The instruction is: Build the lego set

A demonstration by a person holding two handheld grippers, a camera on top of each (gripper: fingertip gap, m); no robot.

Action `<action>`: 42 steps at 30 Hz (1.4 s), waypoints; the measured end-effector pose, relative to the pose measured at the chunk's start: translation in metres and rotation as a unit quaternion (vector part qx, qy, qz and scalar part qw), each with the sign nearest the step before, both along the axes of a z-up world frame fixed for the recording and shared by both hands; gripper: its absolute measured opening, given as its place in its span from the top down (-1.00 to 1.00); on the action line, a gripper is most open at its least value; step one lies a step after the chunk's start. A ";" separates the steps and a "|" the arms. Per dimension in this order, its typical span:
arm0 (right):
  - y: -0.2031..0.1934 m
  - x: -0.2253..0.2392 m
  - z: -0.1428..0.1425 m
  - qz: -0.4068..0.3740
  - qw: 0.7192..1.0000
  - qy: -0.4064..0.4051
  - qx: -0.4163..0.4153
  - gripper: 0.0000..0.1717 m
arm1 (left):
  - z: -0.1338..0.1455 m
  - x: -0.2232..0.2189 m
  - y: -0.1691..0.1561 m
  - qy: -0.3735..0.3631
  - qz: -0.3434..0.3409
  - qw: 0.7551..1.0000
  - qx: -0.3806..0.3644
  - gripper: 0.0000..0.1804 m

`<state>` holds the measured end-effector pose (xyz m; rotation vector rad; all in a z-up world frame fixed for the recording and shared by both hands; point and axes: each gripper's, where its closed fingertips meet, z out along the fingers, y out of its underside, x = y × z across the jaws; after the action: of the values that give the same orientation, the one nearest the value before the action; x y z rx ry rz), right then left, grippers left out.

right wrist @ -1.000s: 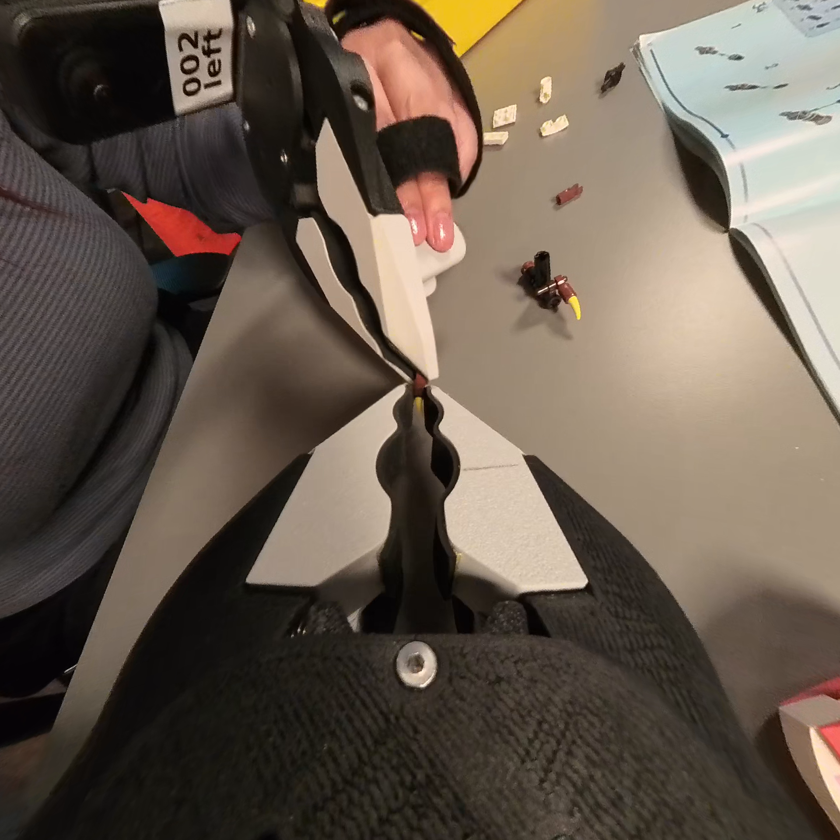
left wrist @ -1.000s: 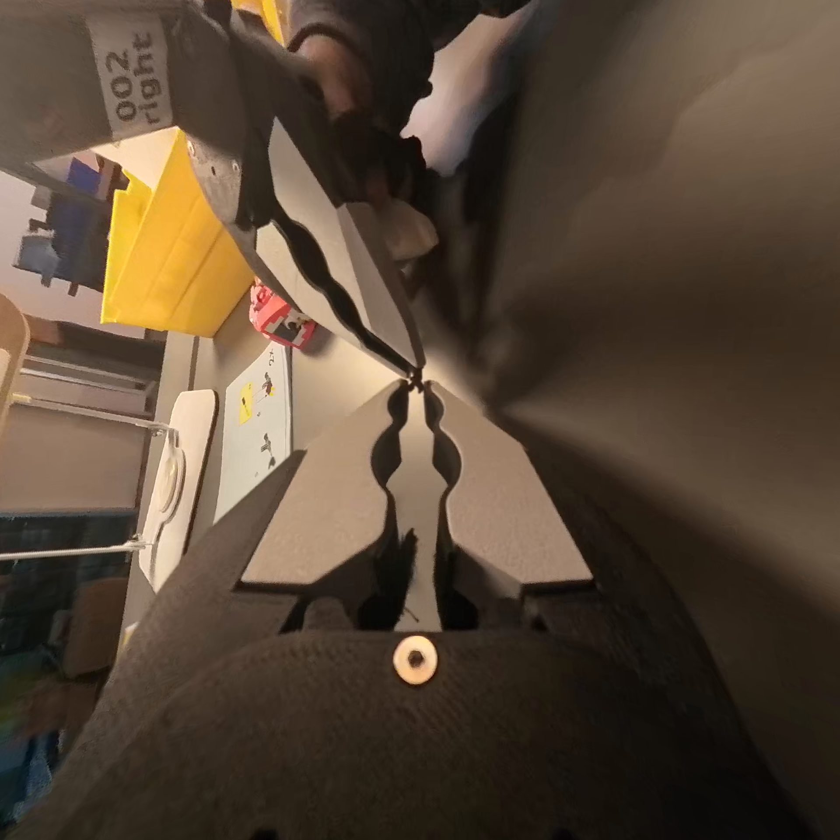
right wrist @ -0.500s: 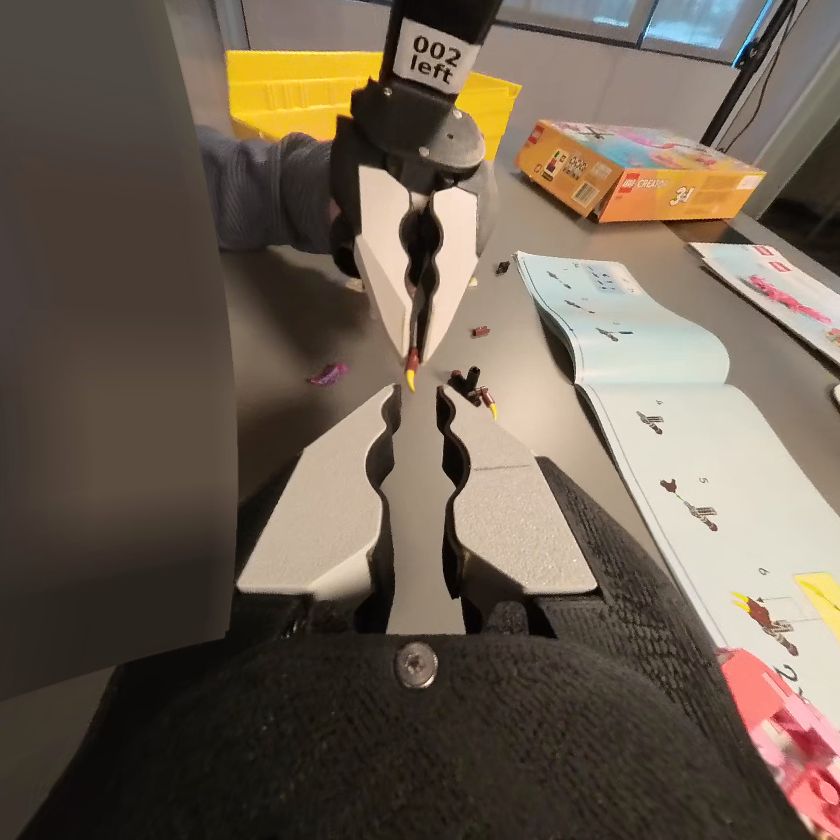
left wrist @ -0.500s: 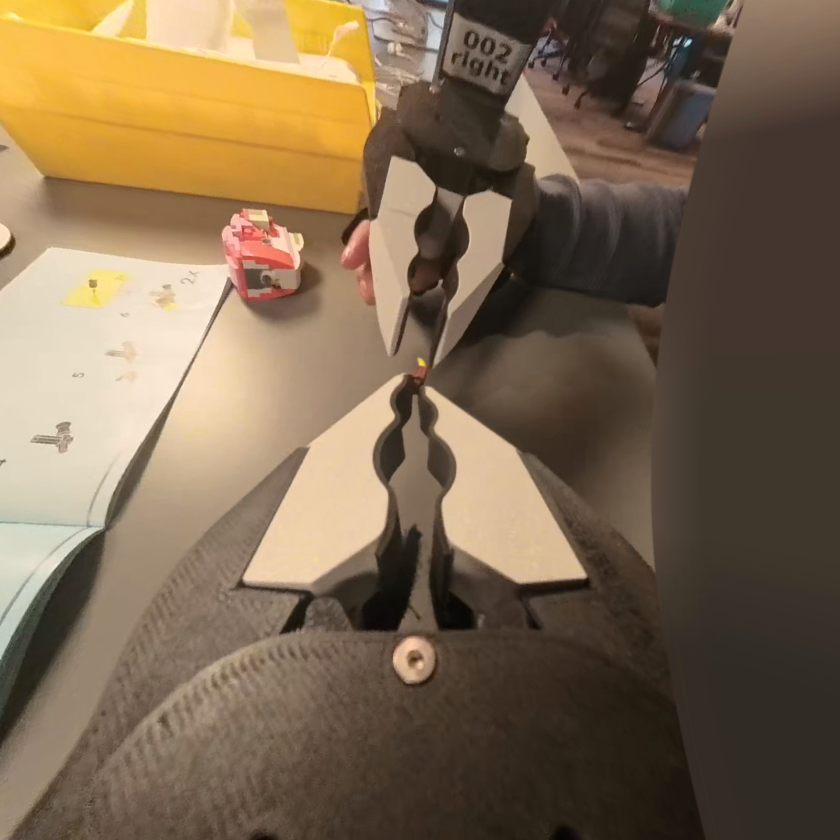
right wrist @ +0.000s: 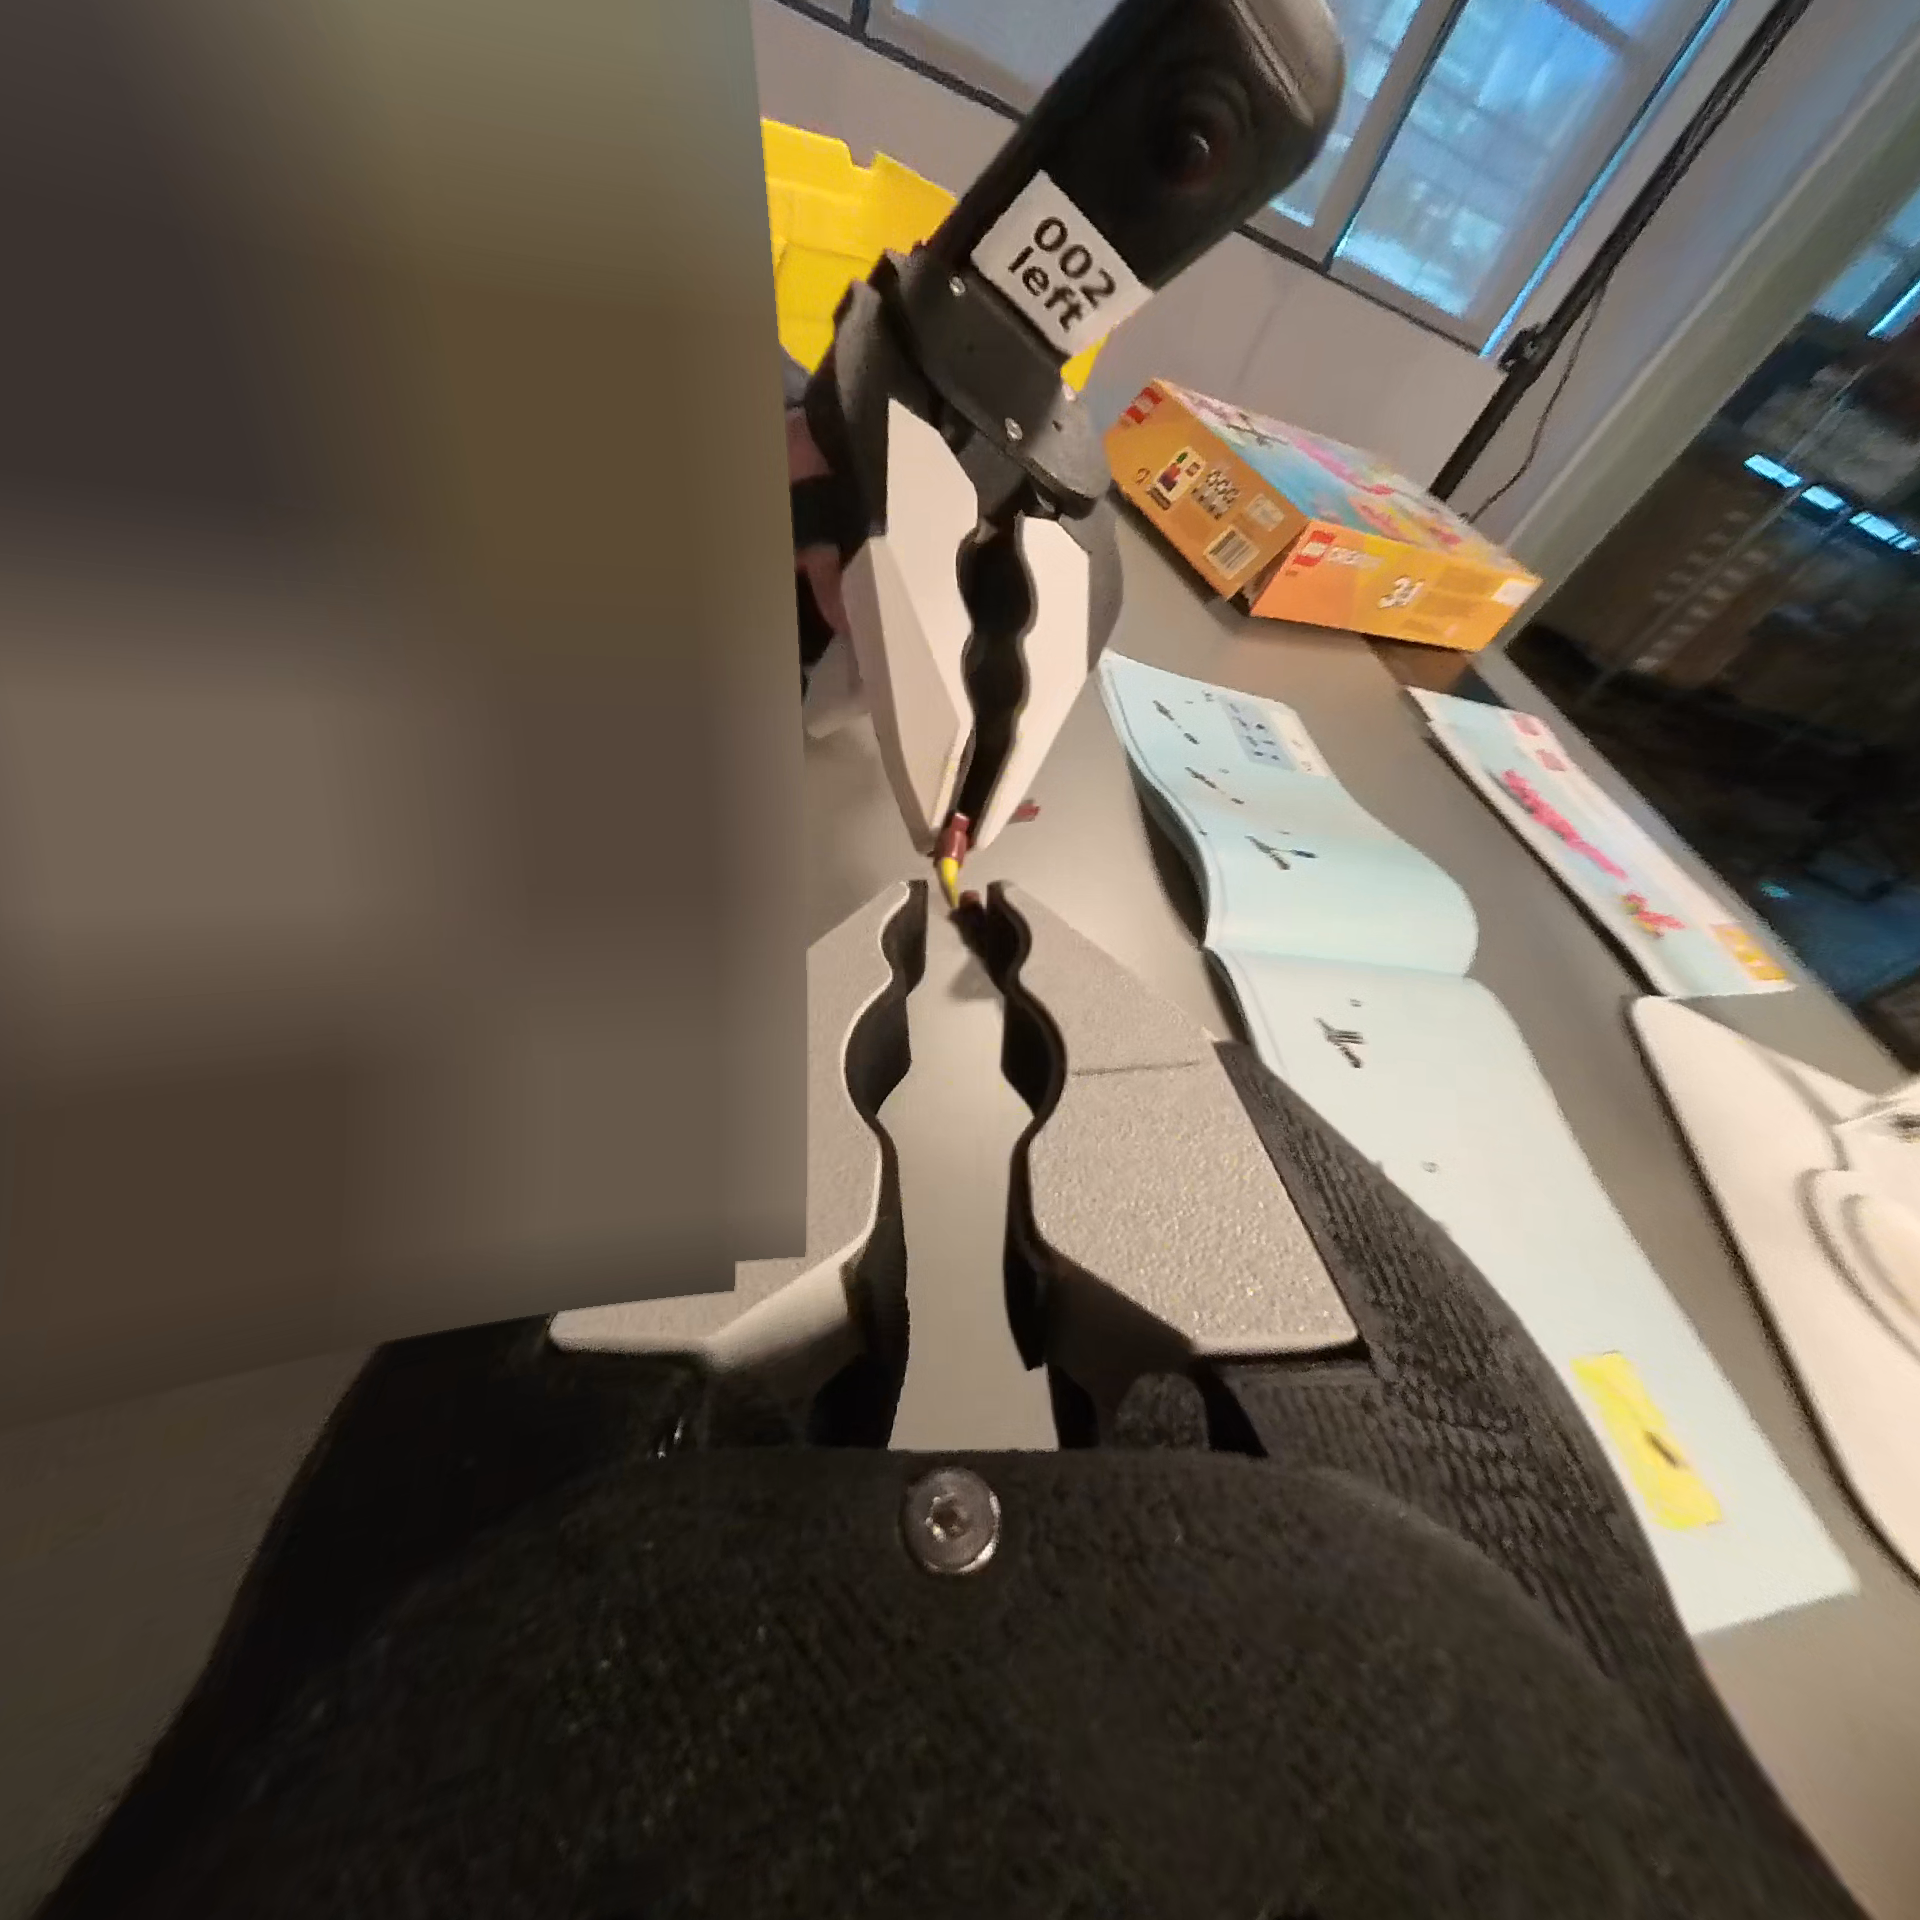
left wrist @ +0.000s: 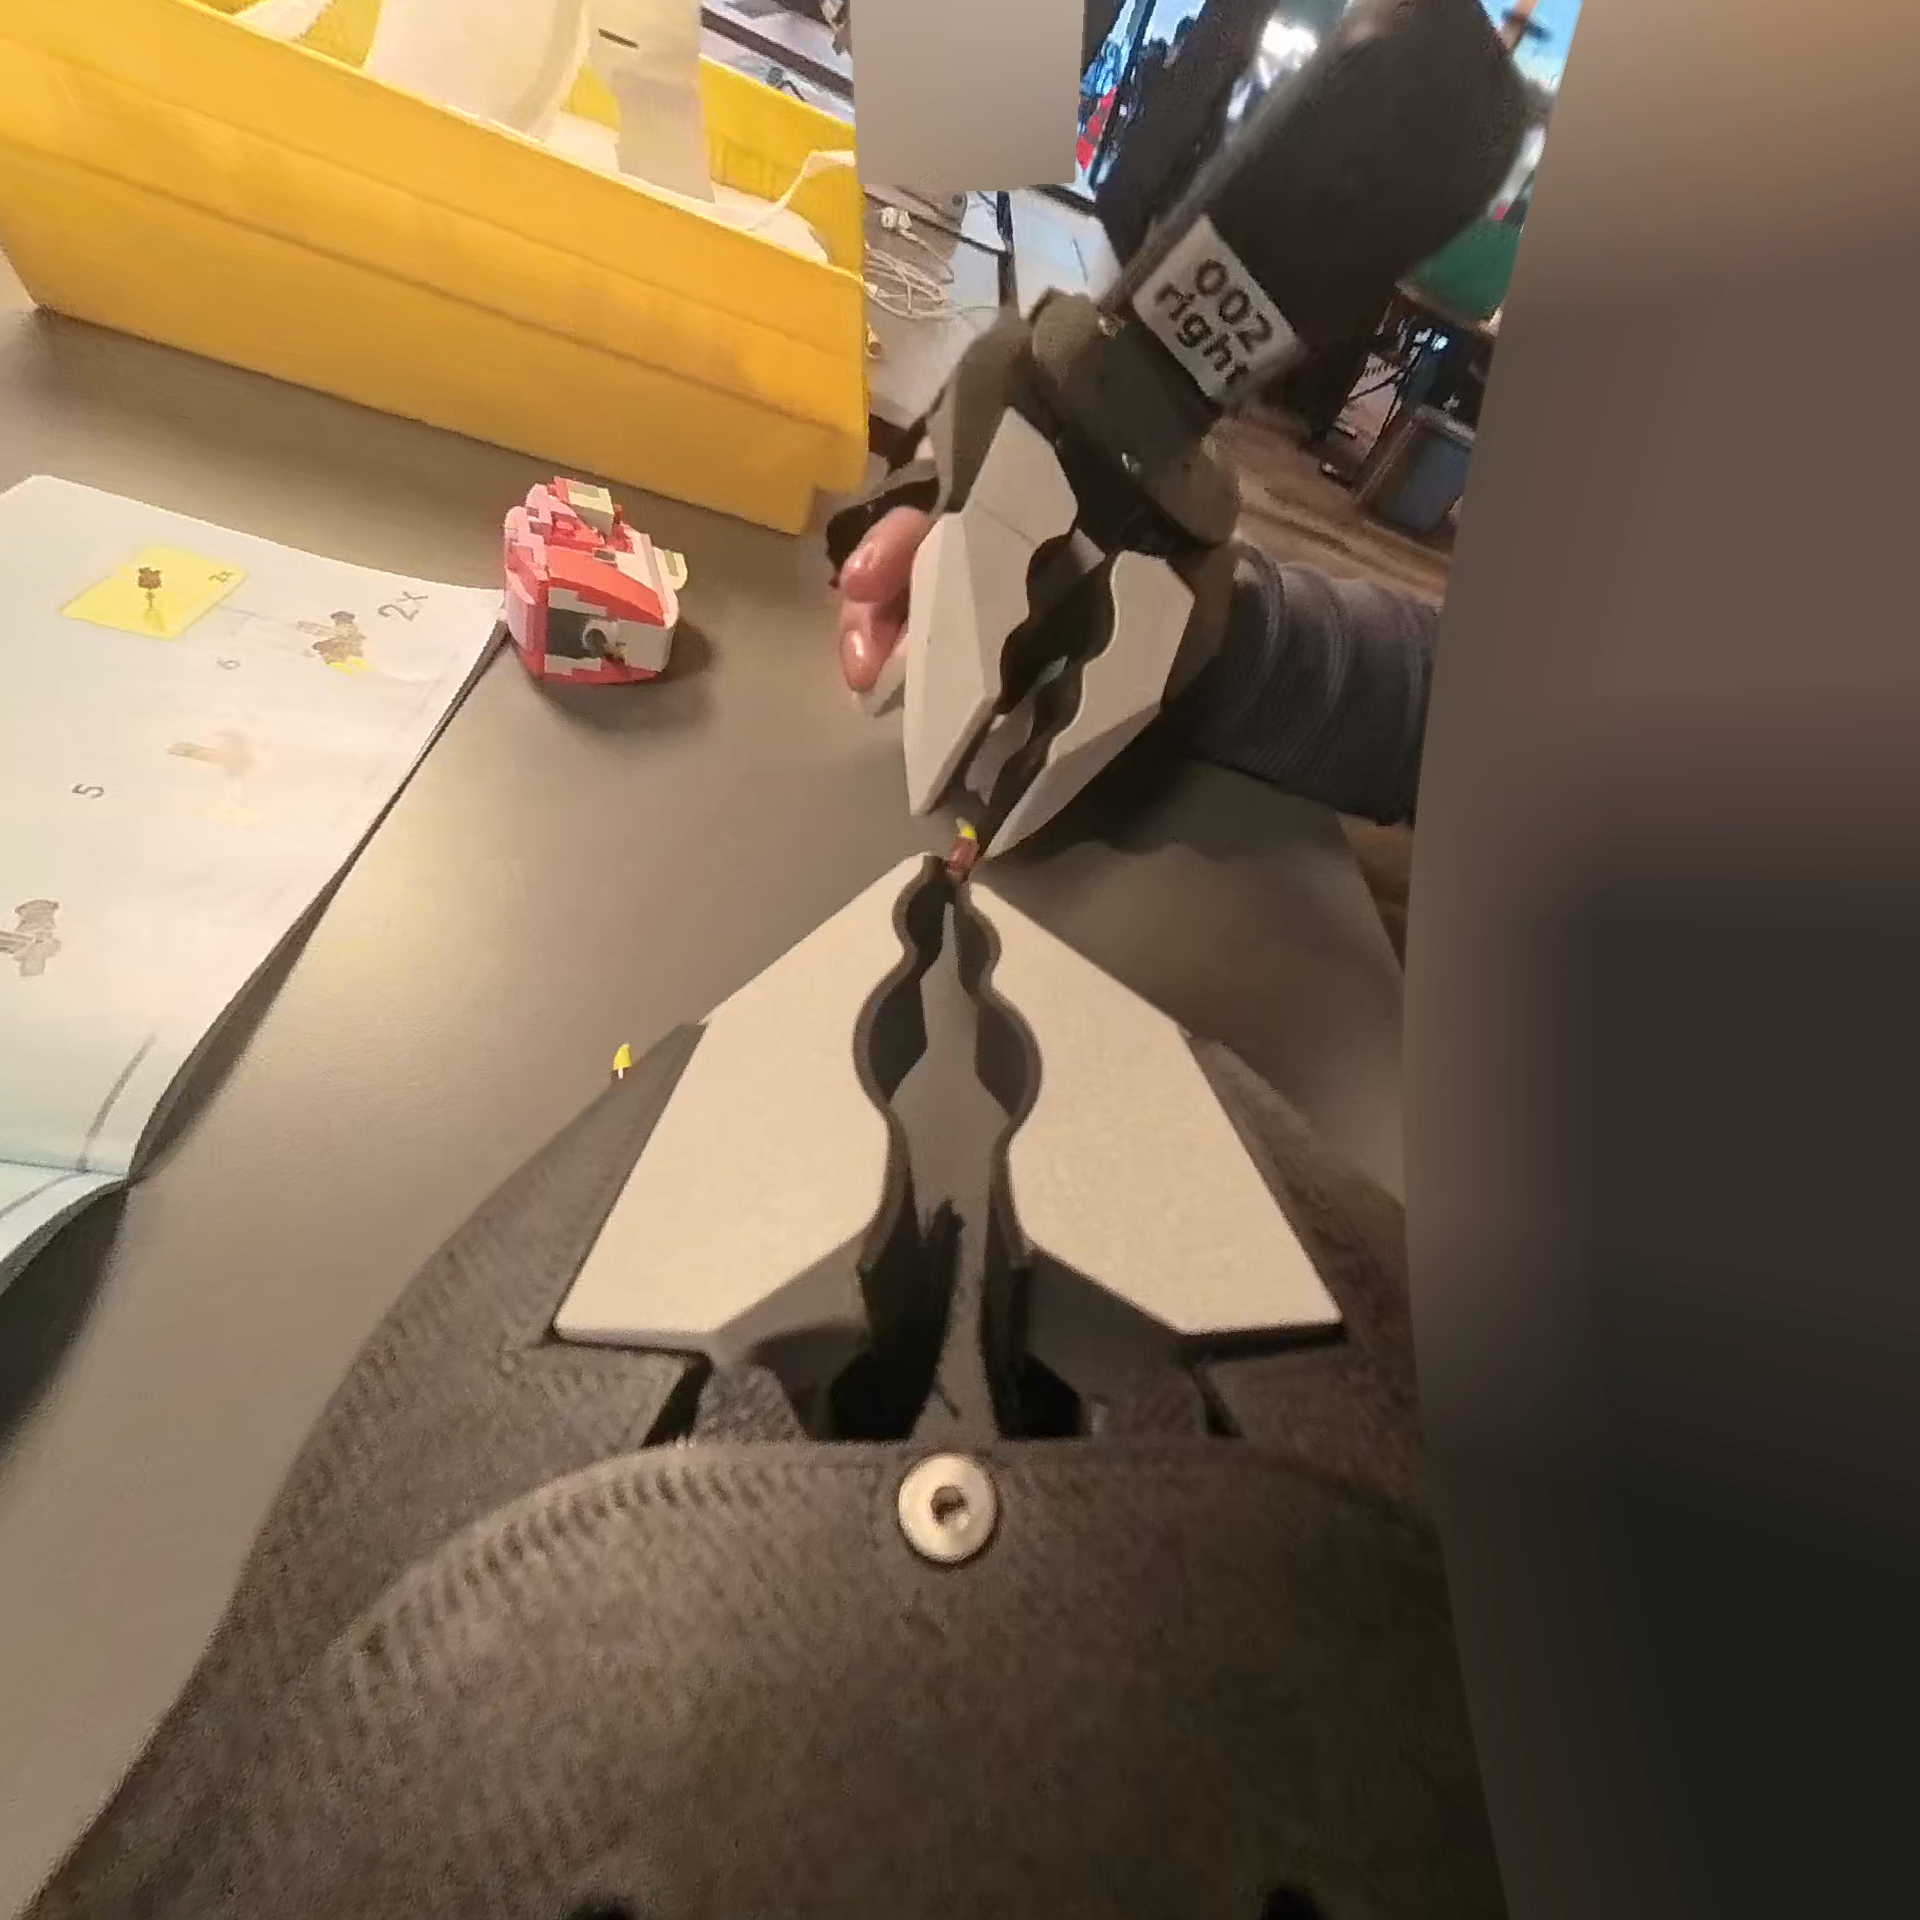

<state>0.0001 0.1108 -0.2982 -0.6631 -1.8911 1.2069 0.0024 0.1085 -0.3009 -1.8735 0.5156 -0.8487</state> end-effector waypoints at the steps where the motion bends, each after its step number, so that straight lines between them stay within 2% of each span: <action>1: 0.000 0.000 0.002 -0.004 1.000 0.013 0.016 0.89 | 0.002 -0.001 0.000 -0.011 0.002 1.000 -0.002 1.00; 3: 0.000 -0.001 0.006 -0.016 0.997 0.052 0.062 0.87 | 0.006 -0.001 0.001 -0.035 0.003 0.999 -0.008 0.99; 5: 0.006 -0.005 0.011 -0.056 0.980 0.109 0.158 0.82 | 0.008 -0.003 0.002 -0.060 0.009 0.998 -0.019 0.99; 7: 0.012 -0.008 0.017 -0.099 0.938 0.179 0.280 0.78 | 0.011 -0.007 0.006 -0.094 0.025 0.995 -0.032 1.00; 10: 0.016 -0.015 0.012 -0.137 0.874 0.218 0.412 0.79 | 0.014 -0.015 0.011 -0.137 0.047 0.988 -0.048 1.00; 12: 0.017 -0.018 0.012 -0.149 0.852 0.231 0.446 0.79 | 0.013 -0.017 0.012 -0.150 0.054 0.986 -0.056 1.00; 15: 0.016 -0.019 0.018 -0.164 0.834 0.251 0.463 0.92 | 0.013 -0.016 0.013 -0.161 0.053 0.983 -0.064 1.00; 20: 0.012 -0.021 0.016 -0.161 0.823 0.257 0.481 0.96 | 0.014 -0.014 0.013 -0.169 0.050 0.982 -0.068 1.00; 23: 0.014 -0.022 0.015 -0.167 0.801 0.258 0.514 0.98 | 0.014 -0.015 0.013 -0.170 0.054 0.982 -0.070 1.00; 25: 0.014 -0.024 0.015 -0.174 0.802 0.249 0.515 1.00 | 0.014 -0.016 0.013 -0.170 0.057 0.981 -0.070 1.00; 27: 0.015 -0.025 0.013 -0.178 0.825 0.222 0.489 1.00 | 0.013 -0.017 0.014 -0.159 0.061 0.983 -0.065 1.00; 29: 0.016 -0.025 0.014 -0.183 0.833 0.211 0.478 1.00 | 0.014 -0.017 0.014 -0.134 0.069 0.987 -0.049 0.99; 32: 0.018 -0.025 0.015 -0.189 0.836 0.211 0.471 1.00 | 0.014 -0.016 0.016 -0.079 0.081 0.993 -0.014 0.96; 33: 0.018 -0.025 0.016 -0.189 0.837 0.212 0.467 1.00 | 0.016 -0.015 0.015 -0.075 0.079 0.994 -0.002 0.91; 37: 0.016 -0.024 0.017 -0.187 0.833 0.219 0.472 1.00 | 0.018 -0.015 0.015 -0.075 0.076 0.994 0.007 0.95; 40: 0.014 -0.024 0.015 -0.180 0.832 0.218 0.478 1.00 | 0.020 -0.012 0.014 -0.087 0.067 0.994 0.009 0.87; 42: 0.013 -0.024 0.014 -0.177 0.833 0.217 0.477 1.00 | 0.016 -0.013 0.014 -0.070 0.068 0.995 0.009 0.95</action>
<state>-0.0243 0.1234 -0.2845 -0.1347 -1.5972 0.0626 -0.0103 0.1230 -0.2844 -1.7958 0.3041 -0.8744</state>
